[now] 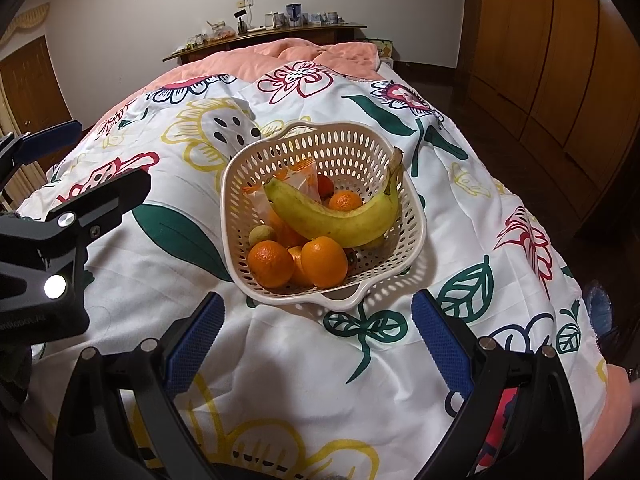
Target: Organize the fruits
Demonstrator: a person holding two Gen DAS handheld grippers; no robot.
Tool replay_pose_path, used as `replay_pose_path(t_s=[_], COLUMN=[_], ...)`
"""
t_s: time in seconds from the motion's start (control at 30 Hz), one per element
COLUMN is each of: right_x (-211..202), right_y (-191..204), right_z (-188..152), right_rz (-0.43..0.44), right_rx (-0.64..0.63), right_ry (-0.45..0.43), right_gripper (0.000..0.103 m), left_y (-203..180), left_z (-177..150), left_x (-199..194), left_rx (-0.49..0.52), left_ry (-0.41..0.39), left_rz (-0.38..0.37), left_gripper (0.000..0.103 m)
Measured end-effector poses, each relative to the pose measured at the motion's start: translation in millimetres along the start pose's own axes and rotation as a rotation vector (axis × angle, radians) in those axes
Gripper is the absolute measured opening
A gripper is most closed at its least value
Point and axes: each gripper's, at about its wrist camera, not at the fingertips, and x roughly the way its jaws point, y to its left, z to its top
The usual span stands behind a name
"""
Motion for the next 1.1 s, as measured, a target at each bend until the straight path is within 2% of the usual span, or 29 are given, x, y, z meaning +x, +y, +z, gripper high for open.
replay_pose_path(t_s=[1.1], right_x=[0.3], right_y=[-0.6], right_z=[0.2], right_rz=[0.001], right_rx=[0.001], right_ry=[0.001], right_gripper=[0.094], left_y=[-3.9], left_z=[-1.9], left_x=[1.2], left_rx=[0.019], left_ry=[0.003], left_rz=[-0.005], left_gripper=[0.100])
